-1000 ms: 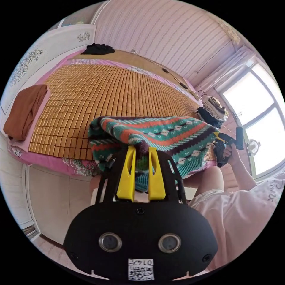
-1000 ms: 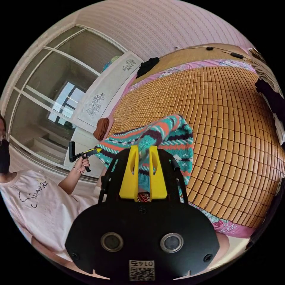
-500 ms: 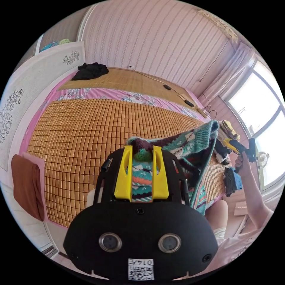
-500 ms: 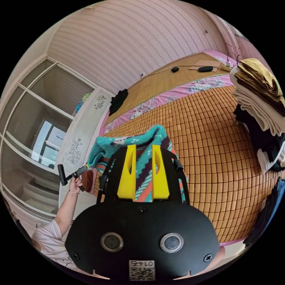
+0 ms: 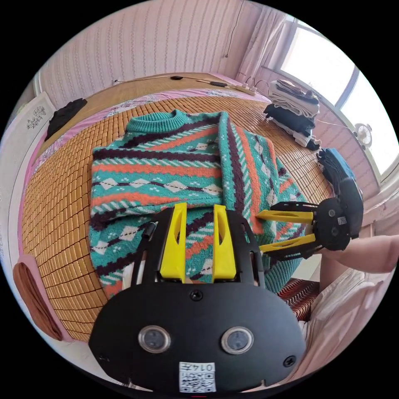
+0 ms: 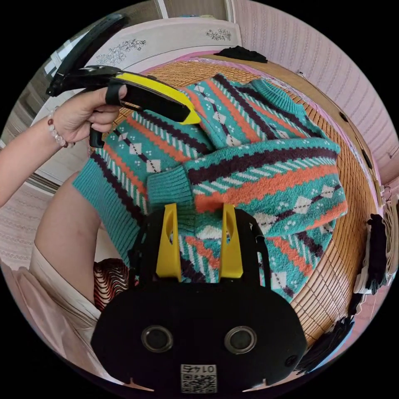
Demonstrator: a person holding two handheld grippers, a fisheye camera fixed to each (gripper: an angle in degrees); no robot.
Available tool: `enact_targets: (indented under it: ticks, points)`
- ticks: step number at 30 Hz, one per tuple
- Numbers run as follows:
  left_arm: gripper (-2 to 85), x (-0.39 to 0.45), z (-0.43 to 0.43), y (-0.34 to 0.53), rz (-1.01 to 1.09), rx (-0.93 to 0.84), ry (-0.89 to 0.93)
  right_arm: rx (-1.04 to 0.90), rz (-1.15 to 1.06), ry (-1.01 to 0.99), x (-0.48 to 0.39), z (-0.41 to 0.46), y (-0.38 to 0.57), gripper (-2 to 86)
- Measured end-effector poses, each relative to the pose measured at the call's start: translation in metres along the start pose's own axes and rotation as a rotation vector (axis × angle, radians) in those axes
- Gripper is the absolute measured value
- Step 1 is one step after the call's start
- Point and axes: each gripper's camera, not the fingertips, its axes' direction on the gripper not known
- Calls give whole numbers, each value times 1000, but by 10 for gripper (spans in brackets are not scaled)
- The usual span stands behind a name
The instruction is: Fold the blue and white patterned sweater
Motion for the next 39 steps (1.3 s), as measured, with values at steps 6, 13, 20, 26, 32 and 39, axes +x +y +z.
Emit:
enact_targets:
  ticks: [6,13,20,26,32,39]
  points:
    - [102,-1,12,-33,10,71,62,150,202,-239,64,-50,25,32]
    - [111,66,35,-58,234,69,68,655,636,-107,178,-185,133,27]
    - [11,79,96,-76,219,-35,60,577,787,201,224,-217,143,40]
    - [-3,-80,-26,-7,-251,317,107,382,818,415,230,-188,116,56]
    - [13,-227,-171,155,-828,301,-456,271,546,407,188,-147,40,70]
    - [48,-209,-116,94,-485,149,-282,180,117,215,114,-54,-135,29]
